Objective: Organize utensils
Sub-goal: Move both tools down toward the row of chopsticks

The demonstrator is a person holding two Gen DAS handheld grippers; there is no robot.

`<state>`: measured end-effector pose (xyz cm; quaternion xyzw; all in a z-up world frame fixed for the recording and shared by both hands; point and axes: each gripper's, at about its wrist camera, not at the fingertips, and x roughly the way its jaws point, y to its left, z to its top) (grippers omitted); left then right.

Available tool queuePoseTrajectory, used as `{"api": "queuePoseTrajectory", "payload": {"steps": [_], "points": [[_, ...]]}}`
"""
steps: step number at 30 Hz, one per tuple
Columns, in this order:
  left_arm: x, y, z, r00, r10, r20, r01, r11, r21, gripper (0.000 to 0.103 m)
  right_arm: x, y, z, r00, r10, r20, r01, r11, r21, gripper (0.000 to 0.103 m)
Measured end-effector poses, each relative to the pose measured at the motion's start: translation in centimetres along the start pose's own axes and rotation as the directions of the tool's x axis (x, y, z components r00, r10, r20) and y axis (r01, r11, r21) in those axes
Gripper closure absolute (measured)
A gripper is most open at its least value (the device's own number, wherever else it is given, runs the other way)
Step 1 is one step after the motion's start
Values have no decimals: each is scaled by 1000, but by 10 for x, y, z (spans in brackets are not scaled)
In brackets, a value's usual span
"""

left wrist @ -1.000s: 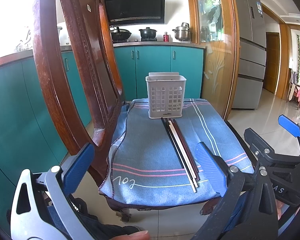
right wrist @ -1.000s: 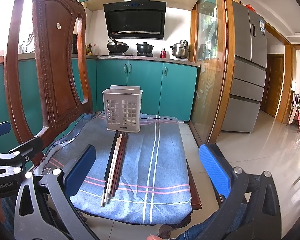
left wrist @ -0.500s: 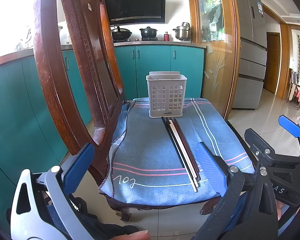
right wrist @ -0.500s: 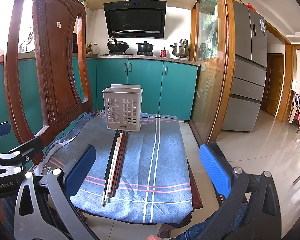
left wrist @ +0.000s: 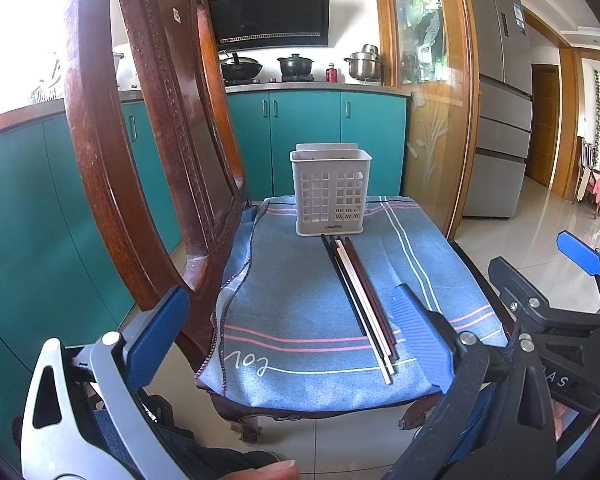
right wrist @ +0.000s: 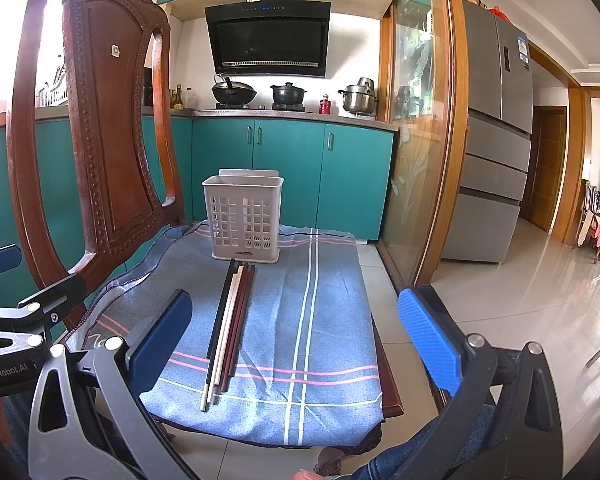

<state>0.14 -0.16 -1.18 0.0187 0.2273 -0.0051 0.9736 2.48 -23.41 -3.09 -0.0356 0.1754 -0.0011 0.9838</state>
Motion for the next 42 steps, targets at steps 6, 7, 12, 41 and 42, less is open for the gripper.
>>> {"api": "queuePoseTrajectory", "payload": {"steps": [6,7,12,41,42], "points": [[-1,0,0,1000,0,-1,0,1000,0,3,0,0,0,1000,0,0,0,1000,0,2],[0,1,1,1000,-1,0,1,1000,0,3,0,0,0,1000,0,0,0,1000,0,2],[0,1,1,1000,-1,-1,1,1000,-1,3,0,0,0,1000,0,0,0,1000,0,2],[71,-12,-23,975,-75,-208,83,996,31,3,125,-75,7,935,-56,-350,88,993,77,32],[86,-16,-19,971,-85,-222,100,993,57,4,136,-74,10,929,-41,-367,76,994,81,40]]}}
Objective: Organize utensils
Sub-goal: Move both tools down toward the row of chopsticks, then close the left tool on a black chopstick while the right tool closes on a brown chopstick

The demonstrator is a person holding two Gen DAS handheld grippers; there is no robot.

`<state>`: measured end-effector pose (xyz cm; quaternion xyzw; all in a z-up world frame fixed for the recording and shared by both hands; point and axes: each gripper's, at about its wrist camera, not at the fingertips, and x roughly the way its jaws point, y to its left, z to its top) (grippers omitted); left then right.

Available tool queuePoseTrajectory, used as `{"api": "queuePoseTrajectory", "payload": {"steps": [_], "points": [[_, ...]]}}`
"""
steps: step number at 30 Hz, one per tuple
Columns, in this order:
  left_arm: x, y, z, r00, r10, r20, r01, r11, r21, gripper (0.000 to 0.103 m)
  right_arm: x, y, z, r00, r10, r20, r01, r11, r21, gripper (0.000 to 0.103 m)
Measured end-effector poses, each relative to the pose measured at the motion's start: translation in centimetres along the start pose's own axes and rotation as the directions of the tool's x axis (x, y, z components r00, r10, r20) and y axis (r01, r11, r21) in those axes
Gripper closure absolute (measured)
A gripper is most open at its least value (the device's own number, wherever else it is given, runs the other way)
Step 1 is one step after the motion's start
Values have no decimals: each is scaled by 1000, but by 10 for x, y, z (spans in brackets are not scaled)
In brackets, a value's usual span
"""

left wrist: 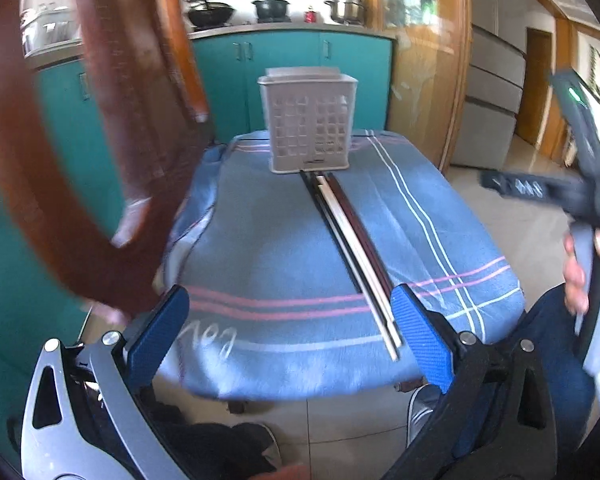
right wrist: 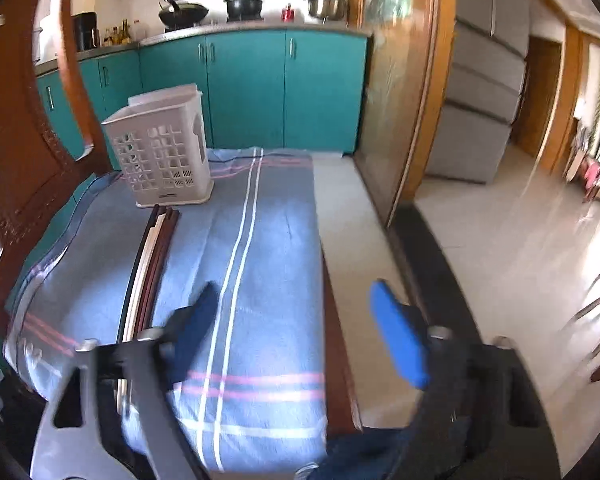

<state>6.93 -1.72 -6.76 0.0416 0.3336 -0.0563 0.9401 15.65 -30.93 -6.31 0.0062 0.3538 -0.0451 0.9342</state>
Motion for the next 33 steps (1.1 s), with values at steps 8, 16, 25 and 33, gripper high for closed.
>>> {"api": "queuePoseTrajectory", "payload": {"steps": [8,16,25,33], "points": [[127,9,71,975,-91,-204,103,994,49,40,127,59,72,927,250,-281,-261,965,-3,48],[164,10,69,945,-235,-228,220,971,-91,39,210,102,103,832,395,-390,-404,913,63,50],[185,2,60,935,-194,-298,171,980,-102,39,215,131,92,886,157,-436,-249,955,-162,55],[189,5,55,941,-118,-318,82,989,-126,53,204,89,86,888,133,-441,-198,975,-104,56]]}}
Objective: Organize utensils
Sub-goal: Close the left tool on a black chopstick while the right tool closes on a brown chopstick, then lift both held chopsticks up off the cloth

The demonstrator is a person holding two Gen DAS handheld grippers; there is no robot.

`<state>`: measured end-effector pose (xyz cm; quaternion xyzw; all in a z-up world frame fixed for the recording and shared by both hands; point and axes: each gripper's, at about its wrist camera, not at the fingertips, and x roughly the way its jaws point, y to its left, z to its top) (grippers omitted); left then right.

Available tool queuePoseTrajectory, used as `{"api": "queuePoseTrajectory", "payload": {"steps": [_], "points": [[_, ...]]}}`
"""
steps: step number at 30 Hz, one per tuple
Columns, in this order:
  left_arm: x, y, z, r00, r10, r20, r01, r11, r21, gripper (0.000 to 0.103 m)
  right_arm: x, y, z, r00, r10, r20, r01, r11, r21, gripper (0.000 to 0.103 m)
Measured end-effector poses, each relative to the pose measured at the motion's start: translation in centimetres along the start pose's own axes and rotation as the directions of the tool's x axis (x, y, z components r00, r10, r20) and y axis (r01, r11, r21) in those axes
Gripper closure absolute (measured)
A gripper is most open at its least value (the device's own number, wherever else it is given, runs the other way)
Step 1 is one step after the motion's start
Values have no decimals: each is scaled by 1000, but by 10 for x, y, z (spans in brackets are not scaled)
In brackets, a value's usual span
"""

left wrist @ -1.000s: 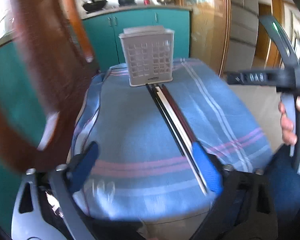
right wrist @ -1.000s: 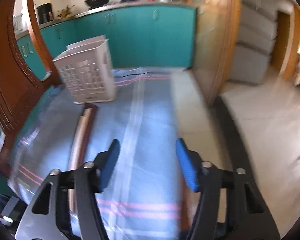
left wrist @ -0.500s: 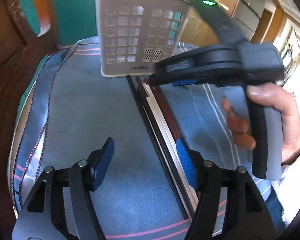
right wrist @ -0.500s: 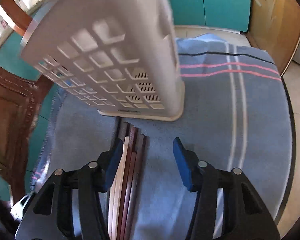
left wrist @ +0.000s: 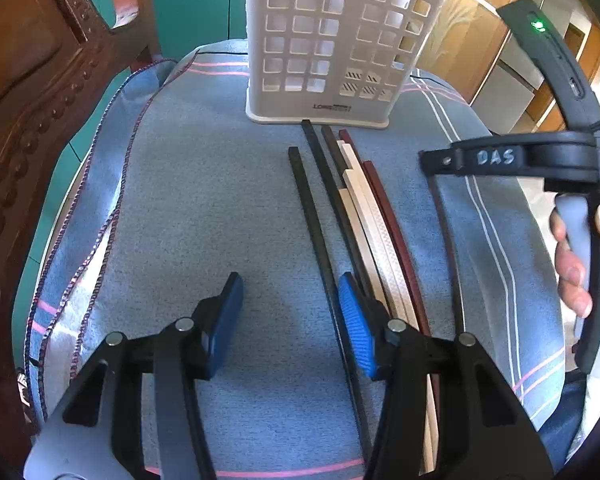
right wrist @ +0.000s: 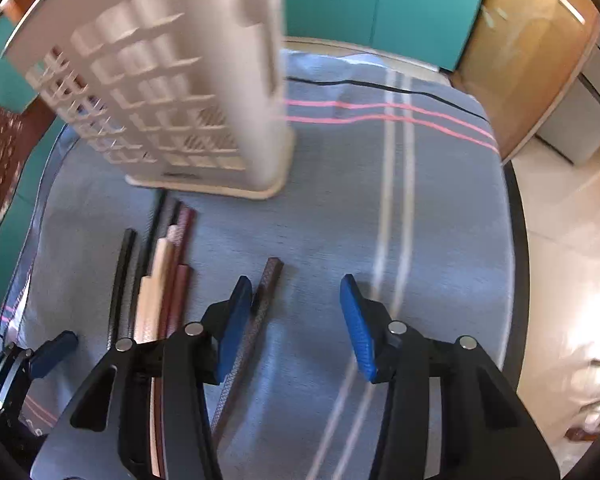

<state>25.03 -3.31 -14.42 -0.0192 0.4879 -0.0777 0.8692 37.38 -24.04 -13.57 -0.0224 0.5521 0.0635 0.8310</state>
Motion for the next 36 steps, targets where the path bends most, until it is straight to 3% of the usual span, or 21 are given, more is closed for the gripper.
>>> {"api": "queuePoseTrajectory", "payload": {"steps": [3,8,11,16,19,20,21,22,23,24,30,36], "points": [[3,-2,13,1000,0,-4,0,1000,11,52,-10,-21,4,1000,10,10,-11,999,42,56],[5,-6,40,996,80,-47,-76,994,78,52,-14,-30,11,999,38,7,-38,999,39,56],[23,2,61,989,74,-125,-69,997,43,55,-7,-13,9,999,37,-12,-37,999,35,56],[35,3,83,983,91,-159,-84,995,54,55,6,5,8,999,12,-36,-12,1000,-7,56],[39,5,94,982,90,-163,-82,995,52,65,8,14,6,999,-13,-36,12,1000,-23,56],[39,4,94,983,95,-159,-88,995,51,75,9,16,7,999,-25,-34,24,999,-30,56],[38,1,94,984,94,-155,-85,994,61,89,9,19,5,999,-33,-31,32,999,-40,58],[38,-1,94,984,93,-155,-83,994,69,91,7,23,2,999,-37,-23,36,998,-51,63],[37,-2,94,984,95,-153,-85,994,70,93,6,26,1,999,-28,-17,27,998,-55,80],[36,-5,91,985,89,-151,-79,994,69,95,5,28,0,1000,-5,-15,5,999,-52,90],[11,1,78,991,38,-125,-34,999,32,96,6,9,5,994,93,-49,-92,995,25,94],[15,4,69,986,68,-151,-65,998,23,96,6,0,7,995,81,-66,-81,997,1,93]]}}
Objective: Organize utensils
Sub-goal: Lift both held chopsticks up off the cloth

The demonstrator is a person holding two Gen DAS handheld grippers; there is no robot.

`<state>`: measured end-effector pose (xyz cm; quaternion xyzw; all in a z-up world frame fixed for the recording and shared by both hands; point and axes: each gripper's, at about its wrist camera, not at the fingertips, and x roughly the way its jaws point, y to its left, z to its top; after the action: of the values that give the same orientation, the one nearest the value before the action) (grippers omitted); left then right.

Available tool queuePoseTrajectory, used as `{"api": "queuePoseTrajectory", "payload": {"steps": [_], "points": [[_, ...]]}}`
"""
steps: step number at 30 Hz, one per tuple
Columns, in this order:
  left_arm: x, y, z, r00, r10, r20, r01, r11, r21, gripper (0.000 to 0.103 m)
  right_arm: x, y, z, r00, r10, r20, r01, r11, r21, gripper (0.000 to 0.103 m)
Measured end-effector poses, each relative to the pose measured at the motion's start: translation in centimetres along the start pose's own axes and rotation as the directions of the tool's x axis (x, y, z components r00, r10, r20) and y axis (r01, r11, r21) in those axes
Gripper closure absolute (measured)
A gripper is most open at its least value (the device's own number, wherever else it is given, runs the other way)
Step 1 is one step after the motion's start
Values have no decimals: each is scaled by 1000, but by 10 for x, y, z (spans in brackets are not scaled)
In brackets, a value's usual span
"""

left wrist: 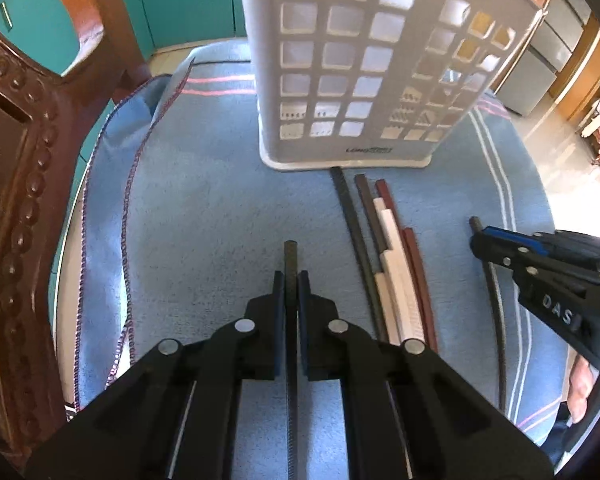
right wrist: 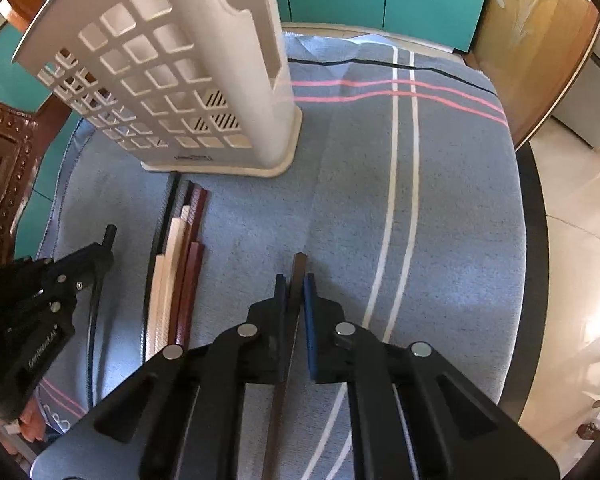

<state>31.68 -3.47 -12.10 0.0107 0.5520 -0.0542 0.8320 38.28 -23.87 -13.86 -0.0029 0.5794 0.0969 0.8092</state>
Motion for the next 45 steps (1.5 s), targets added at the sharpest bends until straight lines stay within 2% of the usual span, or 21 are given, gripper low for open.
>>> {"api": "queuePoseTrajectory", "payload": {"steps": [1,5,6,9,10,12,14,15,17,18,19,25,31,36,42,45], "points": [[10,-2,10,1000,3,-7,-3,1000,-3,96,0,0,-2,1000,-7,1,7,1000,-5,91],[17,-11,21,999,32,-8,-32,999,-8,91,0,16,-13,999,-35,11,35,999,-34,69],[18,-13,23,999,42,-5,-42,999,-8,90,1,21,-15,999,-47,16,48,998,-44,66],[16,-17,28,998,62,2,-62,998,-5,89,4,35,-16,993,-113,38,115,990,-86,65],[20,-12,19,998,66,7,-66,998,-3,89,5,37,-16,992,-118,46,121,989,-89,65],[23,-19,21,996,89,14,-89,996,12,89,6,38,-17,993,-111,50,115,990,-81,65],[19,-34,13,994,111,22,-111,993,26,92,7,38,-18,993,-107,54,112,990,-87,66],[19,-38,13,994,110,24,-111,993,31,95,6,39,-20,993,-106,60,111,989,-93,72],[19,-44,14,992,122,28,-123,992,38,95,5,40,-24,993,-98,67,104,990,-92,84],[19,-47,14,993,110,30,-111,993,36,95,5,41,-25,993,-95,70,101,991,-86,91],[18,-49,15,995,93,31,-94,995,31,96,3,43,-29,993,-91,71,97,992,-82,95],[-10,-73,9,992,52,111,-56,998,40,96,-12,35,-25,997,-2,75,4,1000,-24,96],[-32,-85,2,986,21,163,-29,998,48,96,-43,38,-29,989,18,144,-12,999,-38,96],[-45,-74,1,981,14,195,-18,1000,18,96,-56,32,-35,986,13,167,-9,1000,-27,96],[-71,-47,-3,967,-5,253,3,1000,11,96,-89,26,-43,970,68,234,-64,998,-25,96],[-86,-44,-8,959,-8,284,6,1000,9,96,-123,28,-55,948,118,295,-109,993,-47,96]]}}
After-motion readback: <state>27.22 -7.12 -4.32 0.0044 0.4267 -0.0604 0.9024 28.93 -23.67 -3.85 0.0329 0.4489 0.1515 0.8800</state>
